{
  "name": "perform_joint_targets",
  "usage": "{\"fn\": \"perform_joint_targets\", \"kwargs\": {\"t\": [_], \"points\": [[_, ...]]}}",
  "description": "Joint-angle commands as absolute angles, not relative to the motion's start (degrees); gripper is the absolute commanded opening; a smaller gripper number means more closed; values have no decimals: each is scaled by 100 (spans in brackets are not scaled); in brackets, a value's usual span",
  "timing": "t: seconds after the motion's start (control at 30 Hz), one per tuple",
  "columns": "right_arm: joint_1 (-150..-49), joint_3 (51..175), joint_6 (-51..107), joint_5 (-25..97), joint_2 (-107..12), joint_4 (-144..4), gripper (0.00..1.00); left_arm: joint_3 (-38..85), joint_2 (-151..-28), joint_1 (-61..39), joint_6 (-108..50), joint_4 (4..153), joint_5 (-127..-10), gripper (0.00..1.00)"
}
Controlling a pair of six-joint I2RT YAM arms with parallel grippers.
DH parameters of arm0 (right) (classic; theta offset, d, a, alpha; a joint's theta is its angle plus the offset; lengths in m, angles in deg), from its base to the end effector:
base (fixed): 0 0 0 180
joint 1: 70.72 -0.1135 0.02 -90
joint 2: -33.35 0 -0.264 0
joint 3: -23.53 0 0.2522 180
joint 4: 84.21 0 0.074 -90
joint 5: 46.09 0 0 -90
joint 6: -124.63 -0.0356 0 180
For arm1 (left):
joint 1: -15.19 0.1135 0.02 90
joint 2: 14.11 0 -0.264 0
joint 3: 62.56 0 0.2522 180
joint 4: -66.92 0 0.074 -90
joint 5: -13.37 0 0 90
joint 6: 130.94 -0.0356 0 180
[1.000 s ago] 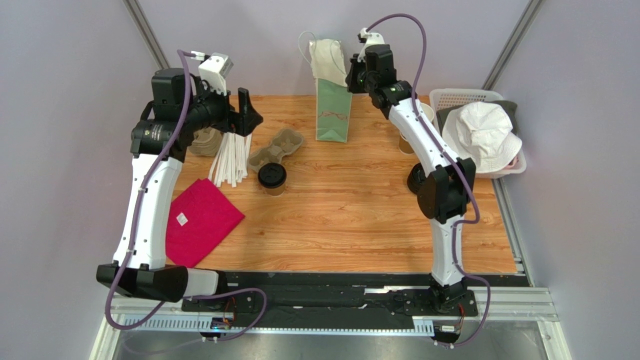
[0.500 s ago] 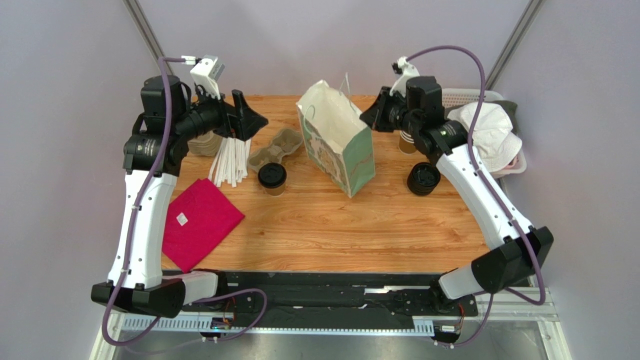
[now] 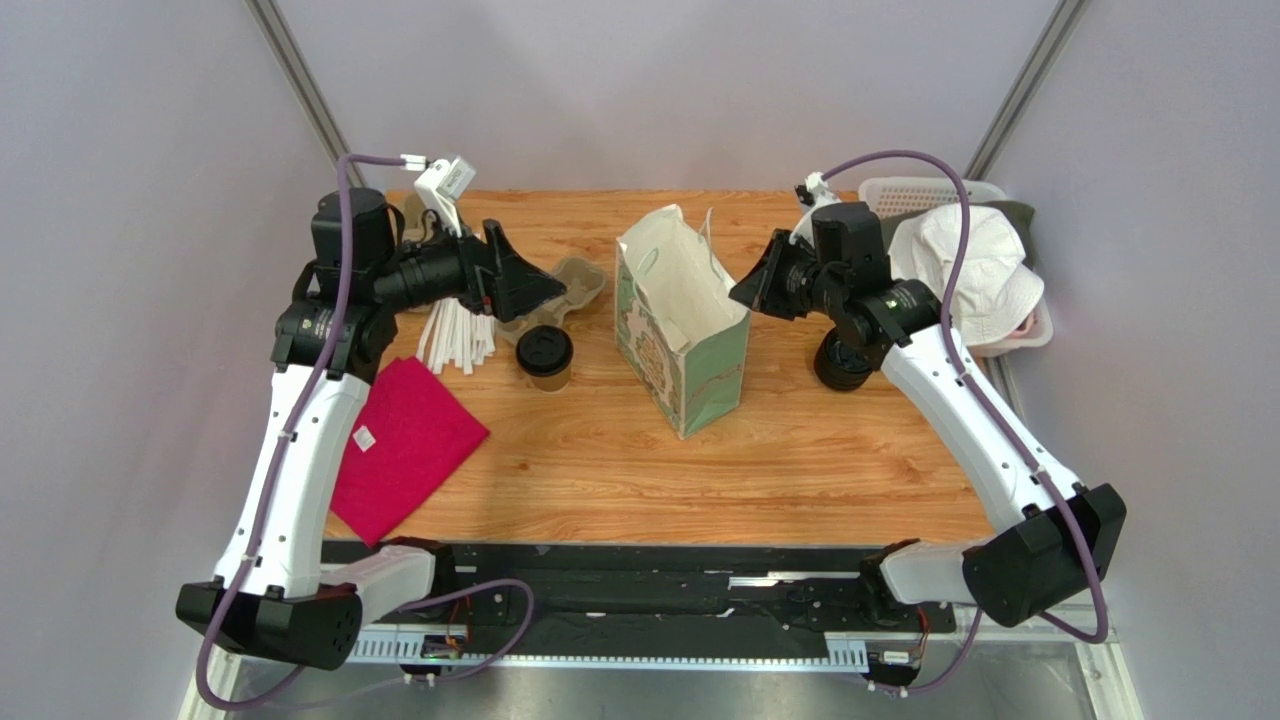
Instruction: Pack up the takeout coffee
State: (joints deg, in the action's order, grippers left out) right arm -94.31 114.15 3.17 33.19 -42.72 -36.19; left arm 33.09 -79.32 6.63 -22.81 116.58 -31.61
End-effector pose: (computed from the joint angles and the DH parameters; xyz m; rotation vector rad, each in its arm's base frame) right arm 0.2645 0.1227 0.3730 0.0410 2.2416 0.7427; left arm 0.2142 -0.0577 0.4483 0.3912 1.9026 -1.0569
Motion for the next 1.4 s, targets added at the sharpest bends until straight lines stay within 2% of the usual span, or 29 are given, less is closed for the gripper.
{"fn": "perform_joint_targets", "kwargs": {"t": [0.0, 0.17, 0.43, 0.6, 0.7, 0.8, 0.83, 0.87, 0.97, 1.0, 1.03, 1.07, 1.1, 1.2, 1.37], "points": [[-9480, 11542, -35, 3486, -4232, -3258, 0, 3417, -7871, 246, -2107, 11197, -2837, 99], [-9506, 11472, -140, 3504, -4241, -3187, 0, 3391, -7976, -238, -2178, 11197, -3232, 99], [-9559, 11305, -184, 3512, -4075, -3196, 0, 4041, -8652, -1249, -2319, 11170, -4093, 99], [-9586, 11270, -158, 3442, -3978, -3196, 0, 4348, -9152, -1382, -2222, 11100, -4279, 92], [-9603, 11192, -175, 3390, -3907, -3196, 0, 4550, -9417, -1426, -2187, 11047, -4261, 83], [-9612, 11112, -167, 3381, -3855, -3231, 0, 4709, -9637, -1435, -2204, 11099, -4278, 65], [-9621, 11112, -132, 3389, -3846, -3231, 0, 4744, -9681, -1435, -2213, 11143, -4314, 54], [-9621, 11112, -123, 3381, -3828, -3213, 0, 4779, -9751, -1435, -2239, 11213, -4314, 50], [-9621, 11121, -70, 3249, -3758, -3196, 17, 4797, -9795, -1435, -2353, 11380, -4297, 27], [-9621, 11147, -9, 3223, -3688, -3178, 33, 4797, -9787, -1435, -2415, 11442, -4305, 11], [-9612, 11225, 200, 3162, -3653, -3169, 40, 4789, -9761, -1435, -2459, 11512, -4323, 3], [-9595, 11287, 324, 3109, -3609, -3135, 46, 4762, -9734, -1435, -2581, 11652, -4297, 0], [-9603, 11383, 482, 3073, -3521, -3065, 61, 4736, -9699, -1435, -2661, 11706, -4210, 0], [-9577, 11945, 1168, 2775, -3389, -2775, 87, 4552, -9541, -1435, -2924, 11873, -3867, 0], [-9550, 12736, 1644, 2071, -3371, -2528, 93, 4516, -9391, -1435, -3346, 12154, -3445, 0]]}}
